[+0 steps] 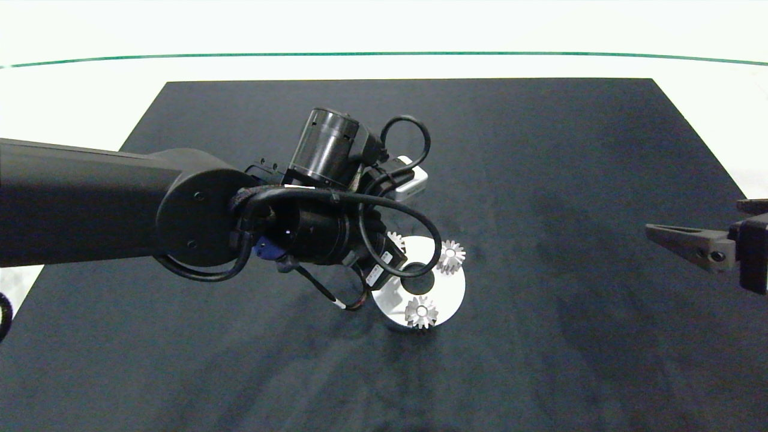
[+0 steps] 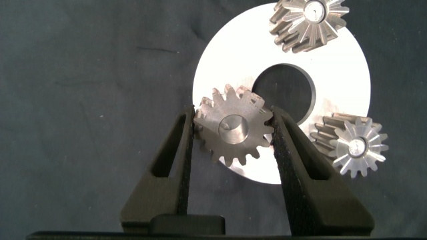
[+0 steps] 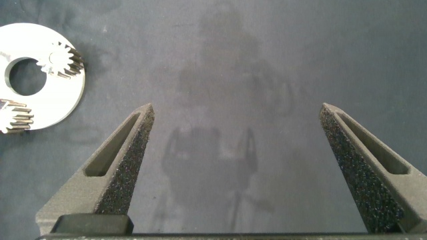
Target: Install three planetary gears onto the carrier pins
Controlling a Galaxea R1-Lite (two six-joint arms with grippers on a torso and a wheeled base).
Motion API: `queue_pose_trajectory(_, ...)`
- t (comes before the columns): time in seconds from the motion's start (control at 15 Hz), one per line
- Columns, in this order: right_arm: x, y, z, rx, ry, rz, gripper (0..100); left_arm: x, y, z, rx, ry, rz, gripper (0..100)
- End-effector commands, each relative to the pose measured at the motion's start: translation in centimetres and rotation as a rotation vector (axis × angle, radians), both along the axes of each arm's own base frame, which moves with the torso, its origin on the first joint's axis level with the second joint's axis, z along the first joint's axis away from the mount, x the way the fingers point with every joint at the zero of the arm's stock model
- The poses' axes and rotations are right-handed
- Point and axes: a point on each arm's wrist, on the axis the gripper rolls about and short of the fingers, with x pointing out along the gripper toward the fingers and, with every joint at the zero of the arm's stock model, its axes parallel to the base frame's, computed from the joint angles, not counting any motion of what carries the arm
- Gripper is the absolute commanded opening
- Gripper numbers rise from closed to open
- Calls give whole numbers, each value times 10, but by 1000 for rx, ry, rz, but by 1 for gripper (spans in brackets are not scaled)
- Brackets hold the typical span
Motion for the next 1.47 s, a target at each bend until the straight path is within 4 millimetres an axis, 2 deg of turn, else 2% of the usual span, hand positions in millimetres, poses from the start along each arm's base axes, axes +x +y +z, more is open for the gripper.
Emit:
queue_pose_trajectory(0.07, 0, 1, 0, -3, 2, 6, 100, 3, -3, -6, 13, 11, -1, 25)
queue_pose_trajectory(1.47, -2, 5, -1, -8, 4, 29, 100, 8, 9, -3, 8, 7, 34, 25)
